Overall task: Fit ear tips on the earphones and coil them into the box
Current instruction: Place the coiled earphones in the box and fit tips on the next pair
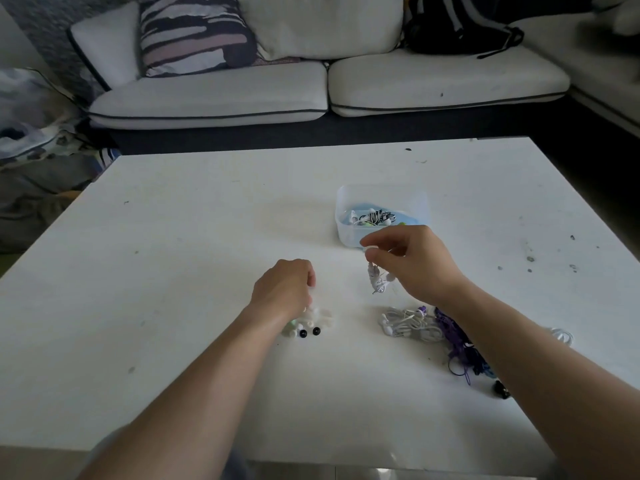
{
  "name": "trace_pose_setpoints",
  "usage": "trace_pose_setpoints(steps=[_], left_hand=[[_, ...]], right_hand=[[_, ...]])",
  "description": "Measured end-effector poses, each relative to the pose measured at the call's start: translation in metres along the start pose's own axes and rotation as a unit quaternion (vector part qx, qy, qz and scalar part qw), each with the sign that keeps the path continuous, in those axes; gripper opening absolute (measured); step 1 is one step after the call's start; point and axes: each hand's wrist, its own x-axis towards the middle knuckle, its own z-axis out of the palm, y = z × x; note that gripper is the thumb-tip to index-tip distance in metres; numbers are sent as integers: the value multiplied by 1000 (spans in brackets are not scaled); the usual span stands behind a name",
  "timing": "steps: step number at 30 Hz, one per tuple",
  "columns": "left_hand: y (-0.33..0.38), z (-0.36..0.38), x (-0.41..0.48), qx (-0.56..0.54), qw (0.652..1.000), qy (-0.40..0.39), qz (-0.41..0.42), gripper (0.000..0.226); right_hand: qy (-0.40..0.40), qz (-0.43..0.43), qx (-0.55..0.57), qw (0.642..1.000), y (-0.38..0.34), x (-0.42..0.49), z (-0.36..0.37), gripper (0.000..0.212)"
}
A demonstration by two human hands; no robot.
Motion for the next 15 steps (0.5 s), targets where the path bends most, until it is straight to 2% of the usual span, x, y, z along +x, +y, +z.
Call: trace_pose_setpoints(steps=[6, 10, 12, 15], left_hand=[[-6, -14, -1, -65, 998, 20, 12, 27], [-3, -33, -9, -173, 984, 36, 23, 21], [0, -39, -15, -267, 963, 14, 33, 21], [6, -43, -22, -414, 908, -49, 53, 24]], right_hand=[[-15, 17, 37, 999, -2, -1, -2, 9], [-39, 19, 61, 997, -3, -1, -3, 8], [-45, 23, 94, 994, -4, 0, -2, 7], [-47, 27, 167, 985, -8, -1, 0, 2]])
